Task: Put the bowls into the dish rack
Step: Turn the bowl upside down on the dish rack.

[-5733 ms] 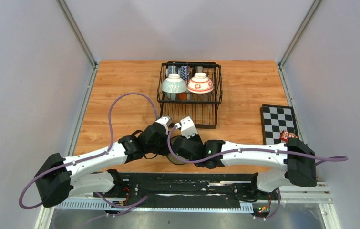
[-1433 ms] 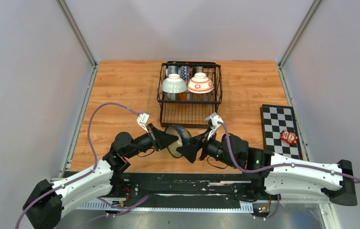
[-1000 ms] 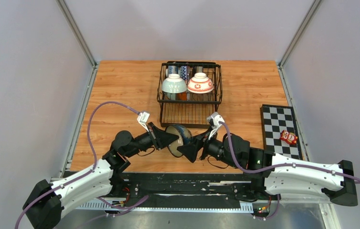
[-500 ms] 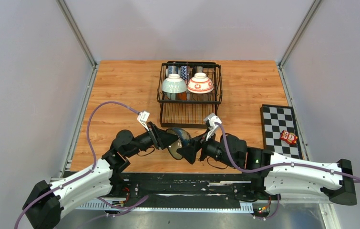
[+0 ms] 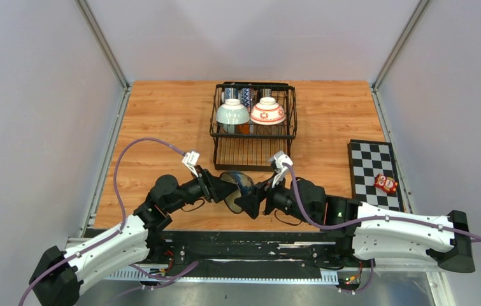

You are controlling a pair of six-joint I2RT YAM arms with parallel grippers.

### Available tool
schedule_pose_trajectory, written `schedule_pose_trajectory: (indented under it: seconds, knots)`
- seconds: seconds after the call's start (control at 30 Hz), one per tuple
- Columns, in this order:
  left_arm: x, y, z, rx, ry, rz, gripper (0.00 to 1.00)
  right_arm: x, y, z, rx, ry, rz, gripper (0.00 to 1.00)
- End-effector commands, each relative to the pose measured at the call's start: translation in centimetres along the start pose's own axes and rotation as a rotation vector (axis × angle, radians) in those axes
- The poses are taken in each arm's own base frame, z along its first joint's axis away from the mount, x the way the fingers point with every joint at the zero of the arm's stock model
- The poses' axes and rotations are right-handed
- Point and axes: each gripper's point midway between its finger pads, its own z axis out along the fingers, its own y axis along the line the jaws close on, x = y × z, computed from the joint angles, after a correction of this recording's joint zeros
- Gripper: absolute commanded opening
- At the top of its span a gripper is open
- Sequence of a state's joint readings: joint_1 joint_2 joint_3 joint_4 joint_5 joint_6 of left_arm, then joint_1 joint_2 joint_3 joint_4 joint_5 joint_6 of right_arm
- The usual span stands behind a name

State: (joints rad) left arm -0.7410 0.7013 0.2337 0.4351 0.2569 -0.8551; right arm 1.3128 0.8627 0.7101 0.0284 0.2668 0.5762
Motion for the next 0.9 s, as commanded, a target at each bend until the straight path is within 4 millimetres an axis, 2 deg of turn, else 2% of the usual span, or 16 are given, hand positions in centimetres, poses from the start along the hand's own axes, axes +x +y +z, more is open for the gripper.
schedule_pose_trajectory:
  seconds: [0.0,0.57,0.87]
  knots:
    - [0.2,0.9,-0.3,-0.039,0.005,0.026,0.63,-4.8,2.0,-0.3,-0.04,-0.131,0.051,0.02]
    - [0.4,1.9,-1.0,-0.118,0.029,0.034,0.79,-4.8,0.7,0.2,0.034,-0.123,0.019,0.02]
    - [0.3,2.6,-1.4,-0.167,0.033,0.047,0.91,-4.7,-0.1,0.9,0.085,-0.11,-0.032,0.02]
